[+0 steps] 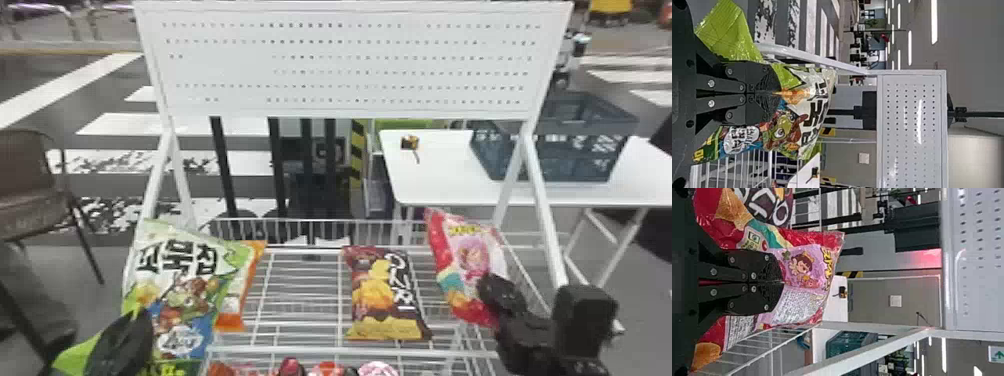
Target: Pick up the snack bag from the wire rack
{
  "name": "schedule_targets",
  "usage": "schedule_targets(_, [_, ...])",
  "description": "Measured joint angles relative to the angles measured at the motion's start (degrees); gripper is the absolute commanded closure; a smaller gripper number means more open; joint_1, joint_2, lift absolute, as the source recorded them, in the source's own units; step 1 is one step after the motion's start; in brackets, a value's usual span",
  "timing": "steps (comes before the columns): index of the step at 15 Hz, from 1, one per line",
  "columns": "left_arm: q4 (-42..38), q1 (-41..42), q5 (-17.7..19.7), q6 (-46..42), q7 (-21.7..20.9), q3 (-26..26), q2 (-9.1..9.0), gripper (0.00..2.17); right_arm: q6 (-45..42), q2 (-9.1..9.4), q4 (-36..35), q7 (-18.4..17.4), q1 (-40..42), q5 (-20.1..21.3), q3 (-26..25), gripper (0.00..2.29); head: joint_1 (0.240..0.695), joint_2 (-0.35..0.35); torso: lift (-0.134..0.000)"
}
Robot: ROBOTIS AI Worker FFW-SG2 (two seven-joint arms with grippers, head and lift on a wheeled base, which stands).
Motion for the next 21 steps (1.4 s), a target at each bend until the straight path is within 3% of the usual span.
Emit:
schedule_targets(2, [-0.3, 0.2, 0.0, 0.0, 0.0, -0.2, 0.13, 1.67, -1.7, 0.0, -7.6, 0.5, 6.5, -1.4, 0.8, 2.25, 0.499, 0.0, 0.0])
schedule_targets(5, [-0.5, 0.3, 0.0, -0.1, 0.3, -0.5, 0.38, 1.67, -11.1, 0.0, -16.6, -0.1, 18.6, -1.7, 1.4, 2.25, 0.499, 0.0, 0.0])
schedule_targets(7, [-0.6, 0.4, 0.0, -0.3, 0.3, -0.5, 0.56, 1.67, -17.1, 0.0, -19.6, -0.3, 25.8, -2.0, 0.5, 2.25, 0.499, 0.0, 0.0])
schedule_targets(10, [-0.9, 0.5, 0.0, -0.4, 0.4, -0.4, 0.62, 1.67, -18.9, 0.0, -23.1, -0.2, 32.9, -5.2, -2.7, 2.25, 0.499, 0.0, 0.0])
schedule_targets(14, [-1.4, 0.8, 0.0, -0.5, 0.5, -0.4, 0.61, 1.67, -19.0, 0.0, -26.5, 0.3, 37.8, -6.2, -4.4, 2.25, 0.499, 0.0, 0.0])
schedule_targets(21, [-2.3, 2.0, -0.2, -0.7, 0.4, -0.2, 0.35, 1.67, -18.1, 0.0, -27.4, 1.0, 38.7, -3.3, -2.8, 2.25, 0.499, 0.0, 0.0])
